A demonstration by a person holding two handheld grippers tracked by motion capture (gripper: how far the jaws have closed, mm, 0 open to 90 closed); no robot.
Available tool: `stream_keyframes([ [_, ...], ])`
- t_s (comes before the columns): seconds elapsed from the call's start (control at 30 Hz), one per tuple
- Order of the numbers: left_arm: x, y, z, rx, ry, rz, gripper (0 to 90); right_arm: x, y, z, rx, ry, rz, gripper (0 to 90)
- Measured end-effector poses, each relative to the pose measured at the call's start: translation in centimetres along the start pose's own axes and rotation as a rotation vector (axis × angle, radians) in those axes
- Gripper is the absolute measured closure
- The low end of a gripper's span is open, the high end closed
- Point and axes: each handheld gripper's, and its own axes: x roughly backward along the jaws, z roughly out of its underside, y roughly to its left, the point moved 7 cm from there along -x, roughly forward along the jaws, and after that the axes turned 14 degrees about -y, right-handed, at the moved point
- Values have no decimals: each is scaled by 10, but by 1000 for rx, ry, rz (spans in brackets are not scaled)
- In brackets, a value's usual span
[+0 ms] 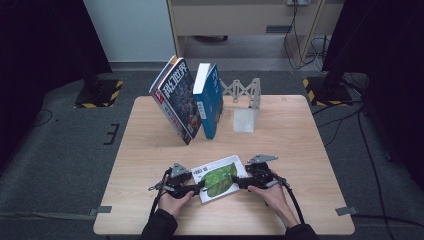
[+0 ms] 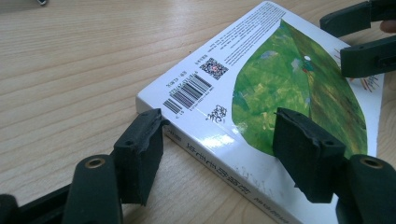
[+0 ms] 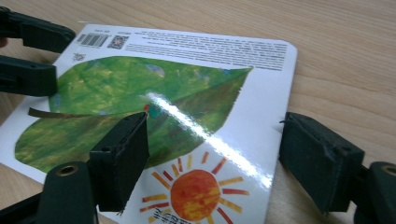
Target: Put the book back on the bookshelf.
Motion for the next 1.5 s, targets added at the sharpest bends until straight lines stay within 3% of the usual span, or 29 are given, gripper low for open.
stream_keyframes([
  [0.13, -2, -1, -1, 0, 1, -5, 328, 1, 0, 0, -10, 0, -3, 243],
  [0.27, -5, -1, -2, 0, -2, -6, 327, 5, -4, -3, -70, -41, -19, 269],
  [0.67, -9, -2, -4, 14, -20, 11, 301, 20, -4, -19, -119, -132, -72, 282],
  [0.77, -9, -2, -3, 3, -19, 17, 290, 21, -4, -18, -124, -133, -73, 282],
  [0.93, -11, -4, -3, -5, -17, 16, 285, 18, -8, -9, -117, -87, -58, 303],
  [1.07, -8, -6, -2, -8, -6, 20, 322, 14, -10, -5, -119, -67, -40, 303],
  [1.23, -1, -11, 1, -10, -8, 13, 345, 12, -12, -2, -138, -58, -31, 298],
  [1.37, -3, -12, 2, -6, -9, 11, 342, 11, -14, 1, -194, -69, -35, 314],
  [1.5, -4, -12, 1, -5, -6, 11, 344, 12, -13, 0, -195, -76, -30, 318],
])
